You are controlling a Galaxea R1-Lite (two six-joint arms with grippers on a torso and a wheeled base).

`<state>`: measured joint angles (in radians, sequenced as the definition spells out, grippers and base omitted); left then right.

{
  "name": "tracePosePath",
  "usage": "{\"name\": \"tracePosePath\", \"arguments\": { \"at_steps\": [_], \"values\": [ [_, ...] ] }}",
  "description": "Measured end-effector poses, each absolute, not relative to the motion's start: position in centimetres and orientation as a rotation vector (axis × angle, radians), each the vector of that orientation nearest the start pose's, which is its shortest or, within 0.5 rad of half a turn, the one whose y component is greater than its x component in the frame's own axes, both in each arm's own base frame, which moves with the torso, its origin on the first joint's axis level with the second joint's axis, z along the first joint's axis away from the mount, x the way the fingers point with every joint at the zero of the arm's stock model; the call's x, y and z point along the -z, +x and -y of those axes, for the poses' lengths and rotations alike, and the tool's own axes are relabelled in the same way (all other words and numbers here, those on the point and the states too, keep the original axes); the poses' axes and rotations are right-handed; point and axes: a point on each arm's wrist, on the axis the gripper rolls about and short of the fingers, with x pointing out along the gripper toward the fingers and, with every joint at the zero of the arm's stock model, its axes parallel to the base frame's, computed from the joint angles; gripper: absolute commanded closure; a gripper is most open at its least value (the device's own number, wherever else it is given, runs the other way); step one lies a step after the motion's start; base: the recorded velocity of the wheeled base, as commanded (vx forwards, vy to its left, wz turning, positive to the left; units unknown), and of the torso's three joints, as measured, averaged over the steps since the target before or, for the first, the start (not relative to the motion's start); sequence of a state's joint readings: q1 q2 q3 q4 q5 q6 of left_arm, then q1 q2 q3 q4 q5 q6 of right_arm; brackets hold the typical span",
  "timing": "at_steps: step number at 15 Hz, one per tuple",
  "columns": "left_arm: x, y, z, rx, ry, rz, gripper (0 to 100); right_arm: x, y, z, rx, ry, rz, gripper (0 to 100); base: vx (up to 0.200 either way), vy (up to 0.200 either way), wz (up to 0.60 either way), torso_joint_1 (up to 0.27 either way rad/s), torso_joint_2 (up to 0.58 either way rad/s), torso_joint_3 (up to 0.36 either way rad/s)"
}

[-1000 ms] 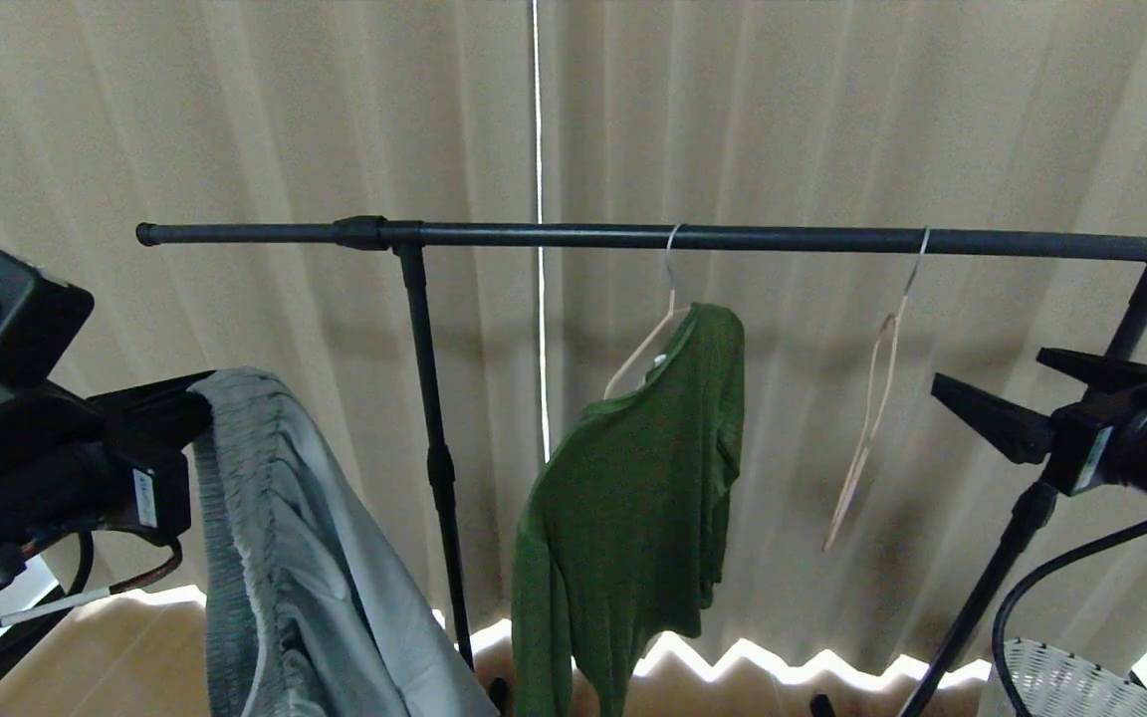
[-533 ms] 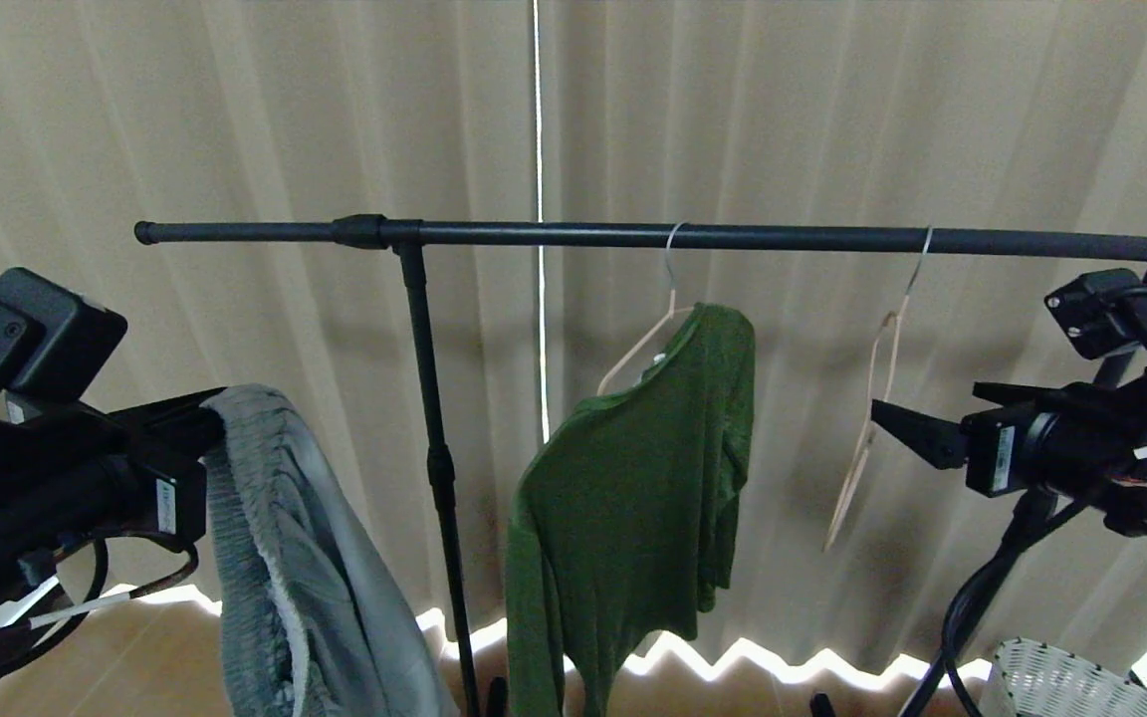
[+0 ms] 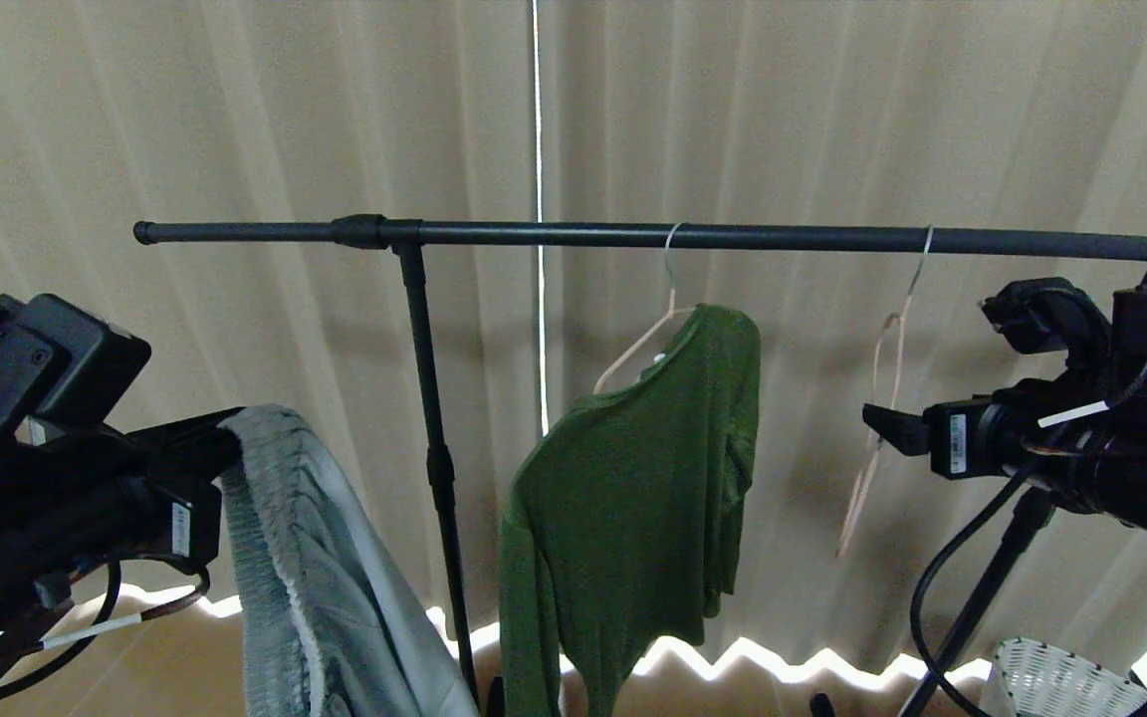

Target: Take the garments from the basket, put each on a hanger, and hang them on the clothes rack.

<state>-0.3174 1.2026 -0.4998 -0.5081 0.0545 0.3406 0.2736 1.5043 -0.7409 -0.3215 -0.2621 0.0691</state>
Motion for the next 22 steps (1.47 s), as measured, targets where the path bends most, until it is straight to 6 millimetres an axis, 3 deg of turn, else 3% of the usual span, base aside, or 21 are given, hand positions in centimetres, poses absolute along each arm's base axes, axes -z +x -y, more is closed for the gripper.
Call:
{"name": "tracePosePath", "arguments": {
  "at_steps": [7,14,15,22],
  "values": [
    [-20.1,16.3,6.1,0.339,0.379,-0.148,100,-19.5,24.2,-5.7,0.064,-0.055,-0.457,0,0.0,0.0,0.0,0.0,0.0,0.0],
    [-20.3,15.9,7.1,0.398,0.383,-0.113,100,-18.9,26.6,-5.8,0.115,0.032,-0.541,0,0.0,0.0,0.0,0.0,0.0,0.0],
    [-20.3,15.8,7.2,0.402,0.383,-0.112,100,-18.6,26.9,-5.6,0.124,0.031,-0.552,100,0.0,0.0,0.0,0.0,0.0,0.0],
    [-20.4,15.8,7.3,0.406,0.384,-0.105,100,-17.6,27.9,-5.1,0.155,0.025,-0.587,100,0.0,0.0,0.0,0.0,0.0,0.0]
  ]
}}
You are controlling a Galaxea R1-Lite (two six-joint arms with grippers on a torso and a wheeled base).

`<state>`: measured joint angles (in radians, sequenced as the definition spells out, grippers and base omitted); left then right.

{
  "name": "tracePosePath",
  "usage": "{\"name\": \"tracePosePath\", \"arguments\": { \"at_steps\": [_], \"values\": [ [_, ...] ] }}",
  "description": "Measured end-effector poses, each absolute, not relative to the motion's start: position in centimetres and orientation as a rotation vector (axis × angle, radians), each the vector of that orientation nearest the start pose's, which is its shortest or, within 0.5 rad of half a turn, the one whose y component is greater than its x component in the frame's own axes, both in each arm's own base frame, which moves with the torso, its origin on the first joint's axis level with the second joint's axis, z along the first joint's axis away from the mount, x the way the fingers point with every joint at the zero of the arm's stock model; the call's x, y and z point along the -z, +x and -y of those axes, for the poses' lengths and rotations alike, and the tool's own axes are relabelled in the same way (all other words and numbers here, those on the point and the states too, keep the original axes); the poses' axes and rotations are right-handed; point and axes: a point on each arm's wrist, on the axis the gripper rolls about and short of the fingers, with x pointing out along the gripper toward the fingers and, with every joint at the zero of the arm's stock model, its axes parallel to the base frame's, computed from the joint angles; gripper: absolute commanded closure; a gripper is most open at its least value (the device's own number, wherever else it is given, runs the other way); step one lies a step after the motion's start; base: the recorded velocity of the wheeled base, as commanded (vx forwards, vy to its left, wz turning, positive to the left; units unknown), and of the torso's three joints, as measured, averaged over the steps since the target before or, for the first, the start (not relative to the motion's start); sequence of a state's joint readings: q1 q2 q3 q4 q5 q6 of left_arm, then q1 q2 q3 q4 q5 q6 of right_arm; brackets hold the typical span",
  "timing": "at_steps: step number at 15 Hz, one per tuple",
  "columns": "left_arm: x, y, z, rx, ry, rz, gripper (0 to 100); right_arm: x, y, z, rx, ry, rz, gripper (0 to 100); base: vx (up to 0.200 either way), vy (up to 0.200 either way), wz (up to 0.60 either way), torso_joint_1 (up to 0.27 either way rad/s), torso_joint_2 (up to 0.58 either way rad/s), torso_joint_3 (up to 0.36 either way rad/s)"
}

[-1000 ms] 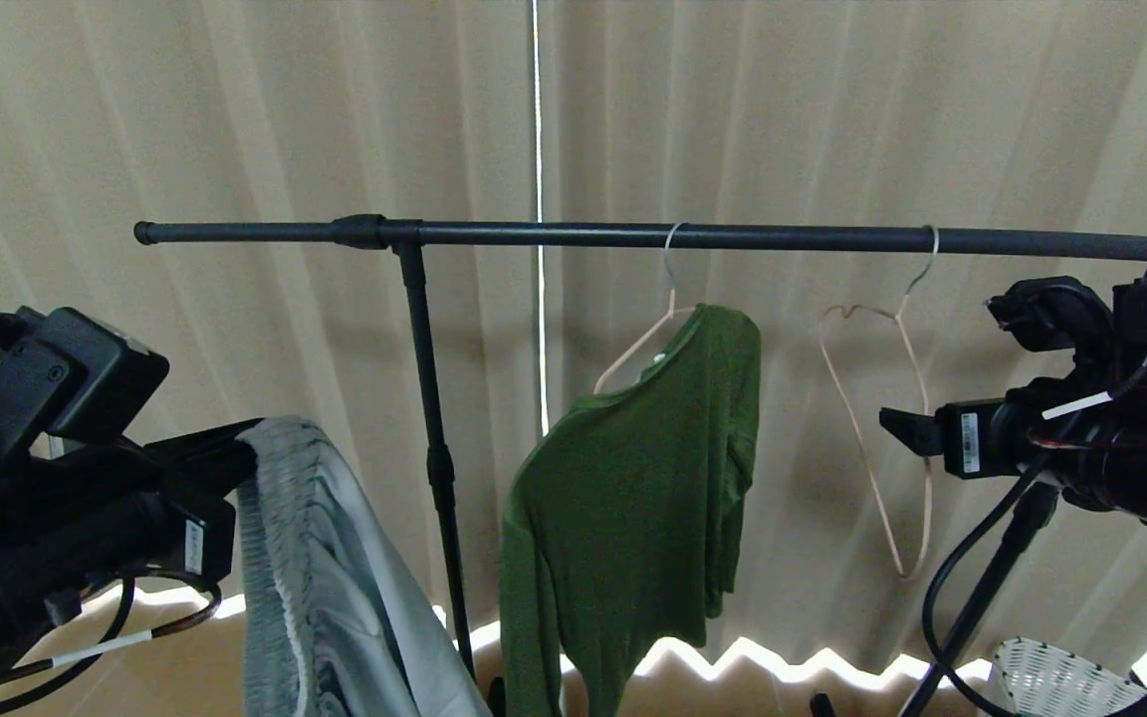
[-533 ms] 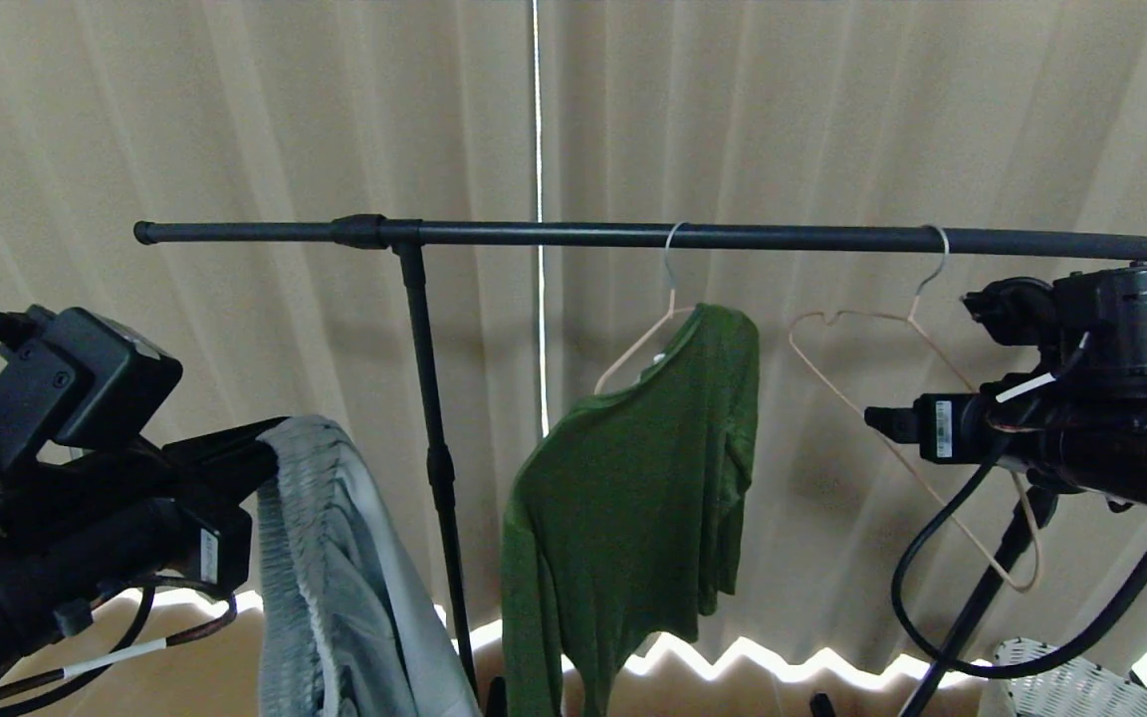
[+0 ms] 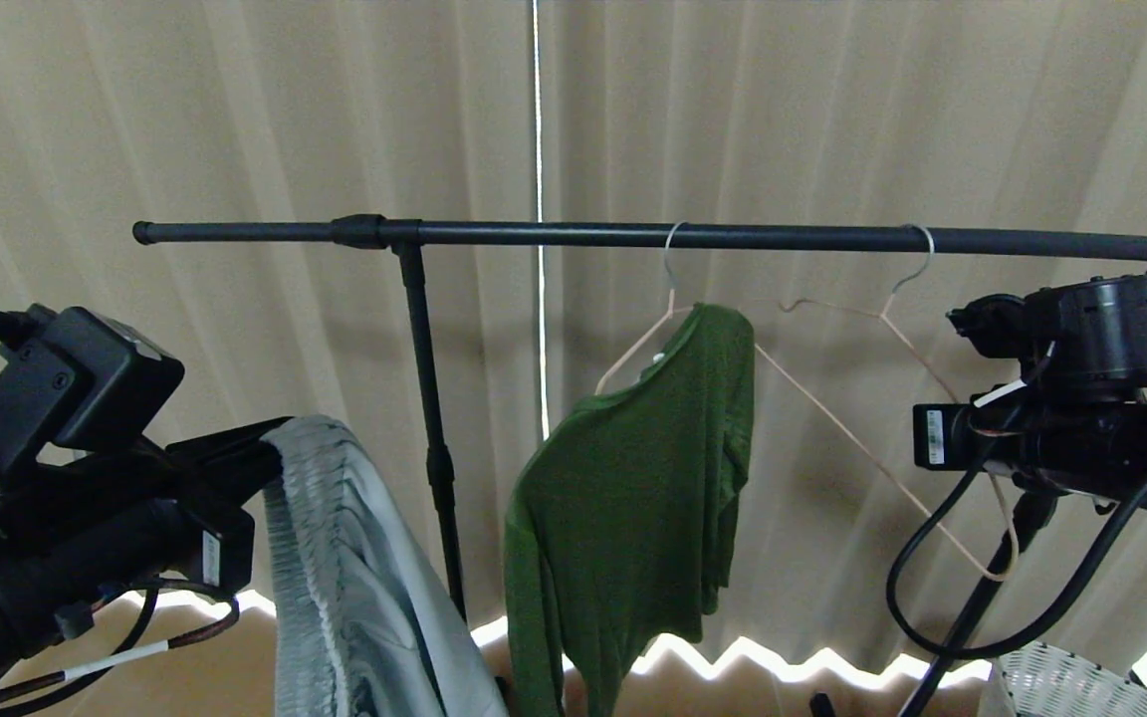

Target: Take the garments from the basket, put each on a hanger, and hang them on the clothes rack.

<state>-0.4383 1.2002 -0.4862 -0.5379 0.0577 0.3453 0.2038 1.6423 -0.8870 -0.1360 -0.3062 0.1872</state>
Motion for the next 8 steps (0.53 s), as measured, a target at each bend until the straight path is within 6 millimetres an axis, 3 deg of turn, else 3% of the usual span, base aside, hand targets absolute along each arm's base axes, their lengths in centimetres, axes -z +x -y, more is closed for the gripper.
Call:
{"name": "tracePosePath", "arguments": {
  "at_steps": [4,8],
  "values": [
    [-20.5,15.8,7.3,0.405,0.383,-0.101,100,-18.4,27.6,-4.9,0.155,0.035,-0.551,100,0.0,0.0,0.0,0.0,0.0,0.0],
    [-20.6,15.7,7.2,0.404,0.382,-0.091,100,-20.1,25.9,-4.2,0.167,0.058,-0.492,100,0.0,0.0,0.0,0.0,0.0,0.0]
  ]
}}
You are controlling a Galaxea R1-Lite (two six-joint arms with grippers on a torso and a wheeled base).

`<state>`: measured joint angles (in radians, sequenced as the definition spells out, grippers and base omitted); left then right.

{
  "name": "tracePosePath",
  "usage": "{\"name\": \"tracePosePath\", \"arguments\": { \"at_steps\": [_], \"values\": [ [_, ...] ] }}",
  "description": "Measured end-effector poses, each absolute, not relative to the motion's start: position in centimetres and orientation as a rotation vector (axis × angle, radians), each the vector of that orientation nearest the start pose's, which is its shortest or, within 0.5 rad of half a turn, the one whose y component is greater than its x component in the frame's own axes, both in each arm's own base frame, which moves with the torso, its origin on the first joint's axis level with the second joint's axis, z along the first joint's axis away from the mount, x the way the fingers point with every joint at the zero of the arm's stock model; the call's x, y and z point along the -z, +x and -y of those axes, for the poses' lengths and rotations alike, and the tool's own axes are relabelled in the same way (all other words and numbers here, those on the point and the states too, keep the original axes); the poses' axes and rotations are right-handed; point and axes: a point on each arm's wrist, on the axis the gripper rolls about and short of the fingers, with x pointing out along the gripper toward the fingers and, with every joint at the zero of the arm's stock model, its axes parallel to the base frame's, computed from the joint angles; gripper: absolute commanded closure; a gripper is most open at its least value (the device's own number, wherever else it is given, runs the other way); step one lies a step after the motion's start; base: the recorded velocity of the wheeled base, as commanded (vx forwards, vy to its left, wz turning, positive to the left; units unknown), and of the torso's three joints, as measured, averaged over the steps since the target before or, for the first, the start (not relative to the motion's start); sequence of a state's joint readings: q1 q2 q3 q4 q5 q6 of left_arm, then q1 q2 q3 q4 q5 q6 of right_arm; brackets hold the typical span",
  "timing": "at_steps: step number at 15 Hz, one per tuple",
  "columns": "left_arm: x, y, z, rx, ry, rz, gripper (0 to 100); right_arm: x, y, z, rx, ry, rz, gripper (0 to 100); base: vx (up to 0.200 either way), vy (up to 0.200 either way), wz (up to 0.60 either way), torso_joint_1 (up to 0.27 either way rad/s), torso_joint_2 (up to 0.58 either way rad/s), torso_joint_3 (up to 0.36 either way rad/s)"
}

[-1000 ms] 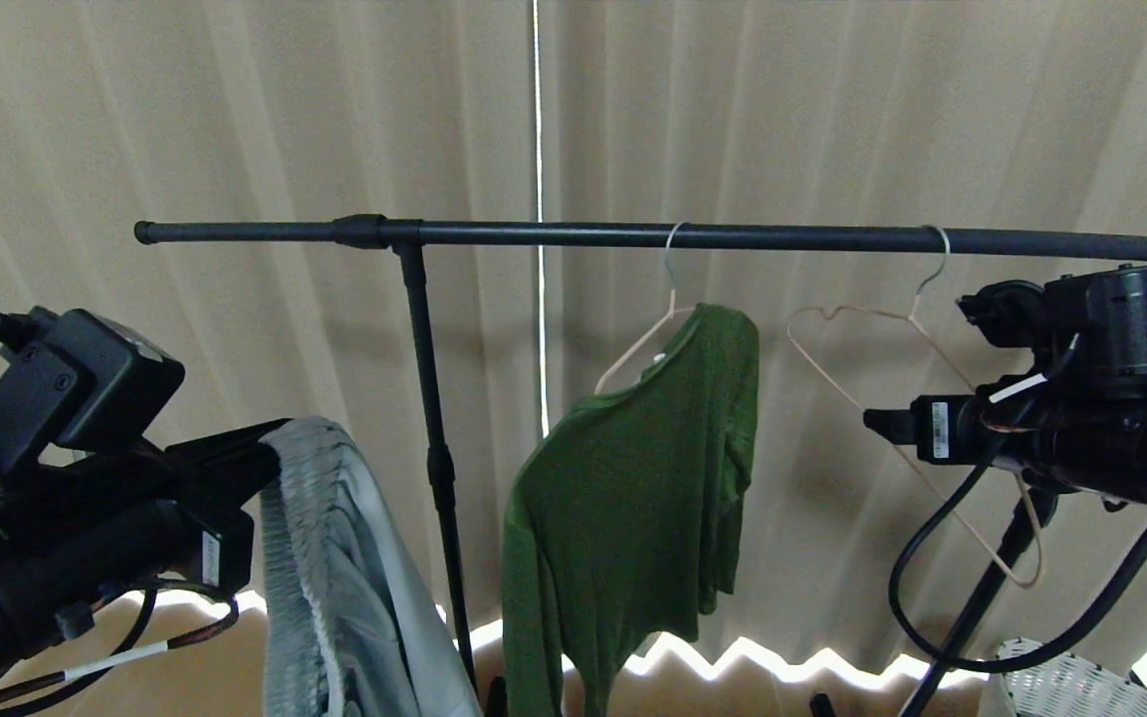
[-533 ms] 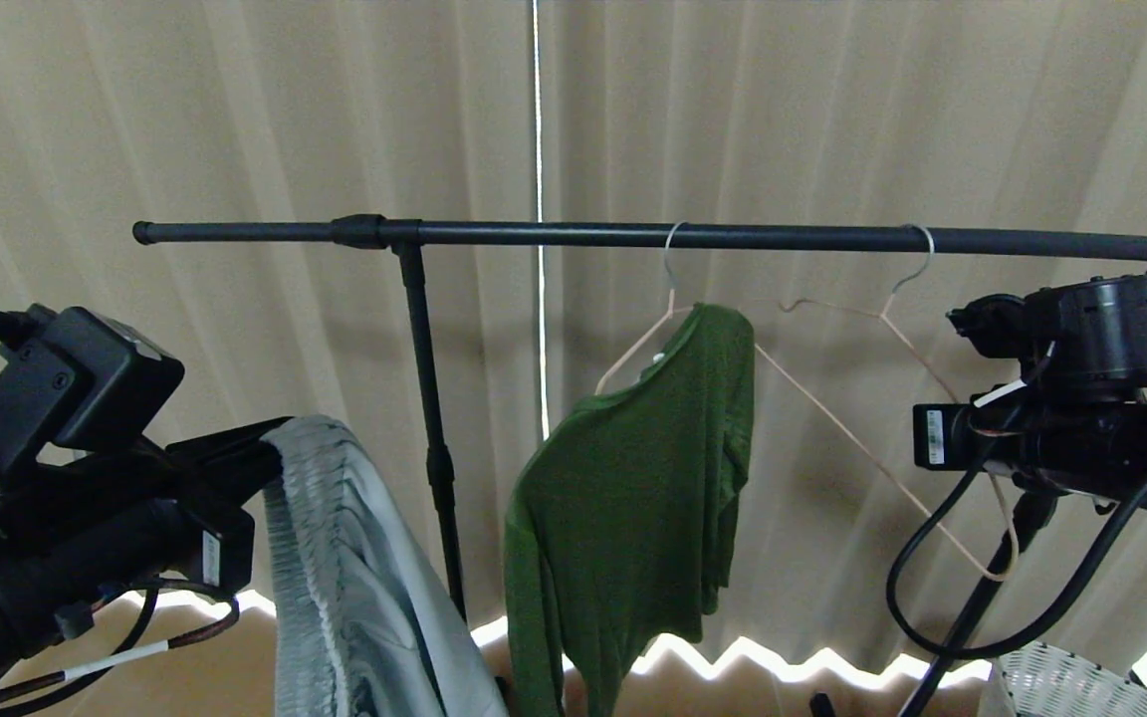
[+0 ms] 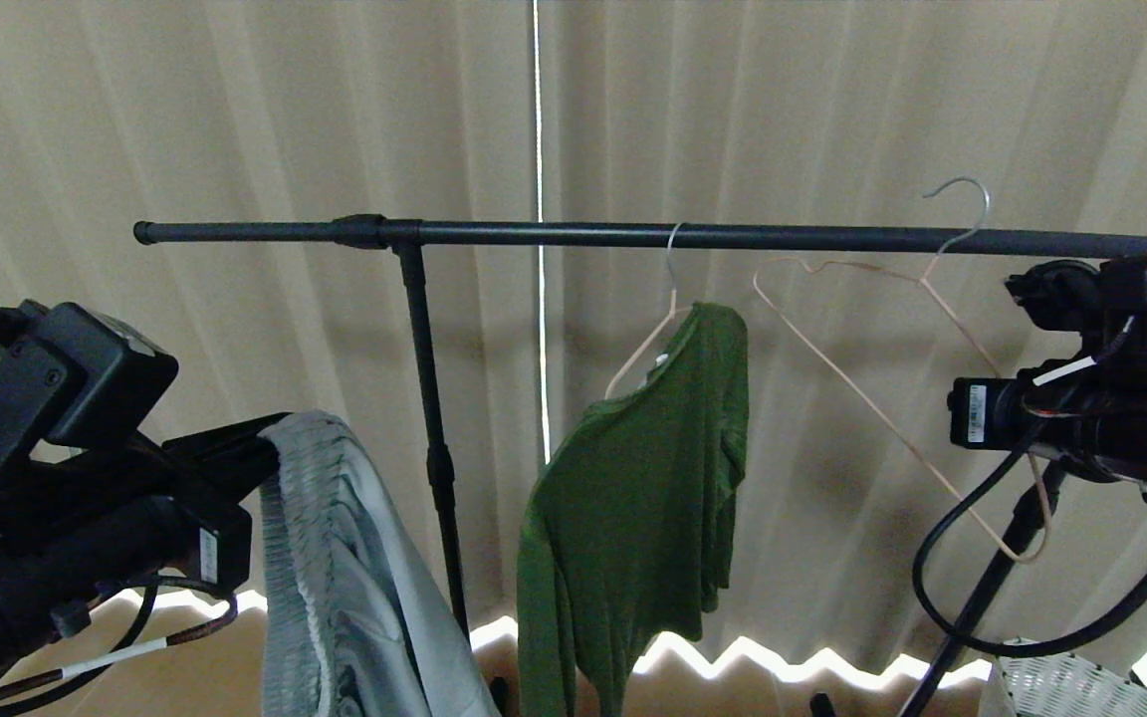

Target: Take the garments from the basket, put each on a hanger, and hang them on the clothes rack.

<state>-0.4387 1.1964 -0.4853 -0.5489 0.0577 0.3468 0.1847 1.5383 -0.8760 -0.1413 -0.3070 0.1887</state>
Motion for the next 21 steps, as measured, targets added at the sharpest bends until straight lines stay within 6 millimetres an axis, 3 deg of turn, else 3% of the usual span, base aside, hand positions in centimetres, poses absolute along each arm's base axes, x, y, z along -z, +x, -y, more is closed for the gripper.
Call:
{"name": "tracePosePath", "arguments": {
  "at_steps": [3,10,15,21],
  "values": [
    [-20.5,15.6,7.2,0.398,0.376,-0.06,100,-20.6,23.5,-3.5,0.175,0.066,-0.469,100,0.0,0.0,0.0,0.0,0.0,0.0],
    [-20.1,15.9,6.6,0.353,0.37,-0.079,100,-20.6,17.9,-2.4,0.17,0.05,-0.421,100,-0.2,0.0,0.0,0.0,0.0,0.004],
    [-20.2,16.0,6.4,0.328,0.37,-0.082,100,-20.5,16.7,-2.2,0.168,0.053,-0.405,100,-0.2,0.0,0.0,0.002,0.0,0.006],
    [-19.4,15.9,6.3,0.335,0.382,-0.108,100,-19.0,15.6,-3.3,0.093,0.032,-0.445,100,0.0,0.0,0.0,0.0,0.0,0.0]
  ]
}}
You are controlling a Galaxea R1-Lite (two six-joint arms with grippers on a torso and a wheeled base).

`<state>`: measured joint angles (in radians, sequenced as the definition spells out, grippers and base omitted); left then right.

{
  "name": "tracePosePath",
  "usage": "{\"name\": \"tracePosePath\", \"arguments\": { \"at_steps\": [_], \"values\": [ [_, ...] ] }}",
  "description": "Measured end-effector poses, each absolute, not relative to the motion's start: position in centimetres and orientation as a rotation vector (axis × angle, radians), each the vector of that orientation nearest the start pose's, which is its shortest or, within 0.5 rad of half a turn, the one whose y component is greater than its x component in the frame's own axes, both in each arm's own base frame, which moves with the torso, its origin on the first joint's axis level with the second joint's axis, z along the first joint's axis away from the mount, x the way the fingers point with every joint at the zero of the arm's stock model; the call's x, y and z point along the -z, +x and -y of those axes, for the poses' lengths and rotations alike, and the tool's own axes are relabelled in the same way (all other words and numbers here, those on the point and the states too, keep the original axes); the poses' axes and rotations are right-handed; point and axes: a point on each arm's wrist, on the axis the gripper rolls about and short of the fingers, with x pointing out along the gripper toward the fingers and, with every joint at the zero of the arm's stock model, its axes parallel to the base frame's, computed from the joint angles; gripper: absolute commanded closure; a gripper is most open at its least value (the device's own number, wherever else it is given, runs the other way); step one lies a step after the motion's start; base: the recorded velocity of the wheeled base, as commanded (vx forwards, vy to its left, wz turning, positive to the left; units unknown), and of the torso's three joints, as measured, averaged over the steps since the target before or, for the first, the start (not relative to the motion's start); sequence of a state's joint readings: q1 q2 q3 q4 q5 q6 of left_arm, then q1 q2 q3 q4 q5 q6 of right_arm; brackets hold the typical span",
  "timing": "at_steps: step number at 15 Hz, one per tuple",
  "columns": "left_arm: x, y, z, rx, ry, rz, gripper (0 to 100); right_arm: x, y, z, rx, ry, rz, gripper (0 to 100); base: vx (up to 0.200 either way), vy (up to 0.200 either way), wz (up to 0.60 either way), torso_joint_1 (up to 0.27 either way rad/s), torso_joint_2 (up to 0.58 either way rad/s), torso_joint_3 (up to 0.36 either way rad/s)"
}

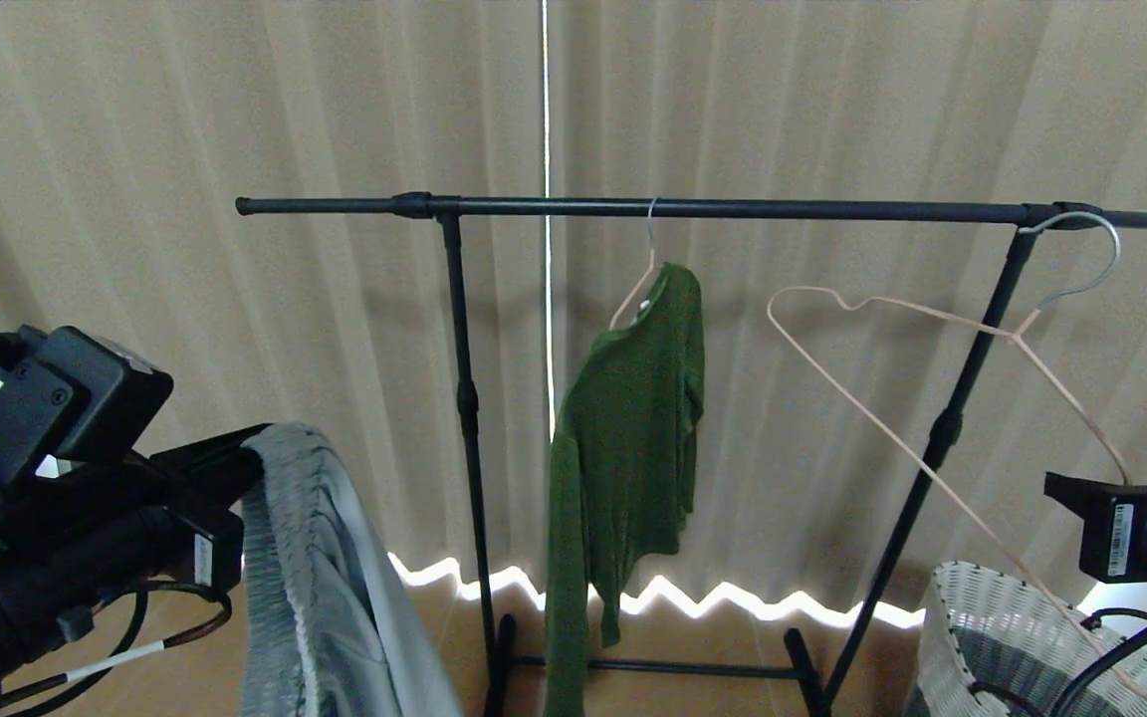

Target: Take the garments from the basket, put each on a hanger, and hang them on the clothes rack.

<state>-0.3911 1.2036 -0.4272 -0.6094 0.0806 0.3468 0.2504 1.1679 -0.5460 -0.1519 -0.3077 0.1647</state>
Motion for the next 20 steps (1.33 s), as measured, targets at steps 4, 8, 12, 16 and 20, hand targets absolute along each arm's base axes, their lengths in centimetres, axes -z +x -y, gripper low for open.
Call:
{"name": "tracePosePath", "arguments": {
  "at_steps": [4,8,12,16,20],
  "values": [
    [-19.5,16.1,6.4,0.283,0.381,-0.122,100,-18.7,14.8,-5.6,-0.049,0.068,-0.41,100,0.0,0.0,0.0,0.0,0.0,0.0],
    [-20.9,18.1,6.9,0.166,0.374,-0.12,100,-18.1,13.2,-8.4,-0.245,0.03,-0.415,100,0.0,0.0,0.0,0.0,0.0,0.0],
    [-22.4,20.7,9.0,0.123,0.268,-0.167,100,-17.4,12.5,-11.1,-0.395,-0.023,-0.456,100,0.0,0.0,0.0,0.0,0.0,0.0],
    [-24.2,23.1,12.5,0.052,0.155,-0.207,100,-17.0,12.3,-13.5,-0.469,0.017,-0.505,100,0.0,0.0,0.0,0.0,0.0,0.0],
    [-24.5,26.2,14.5,-0.067,0.142,-0.185,100,-16.9,11.5,-15.1,-0.542,0.04,-0.532,100,0.0,0.0,0.0,0.0,0.0,0.0]
  ]
}}
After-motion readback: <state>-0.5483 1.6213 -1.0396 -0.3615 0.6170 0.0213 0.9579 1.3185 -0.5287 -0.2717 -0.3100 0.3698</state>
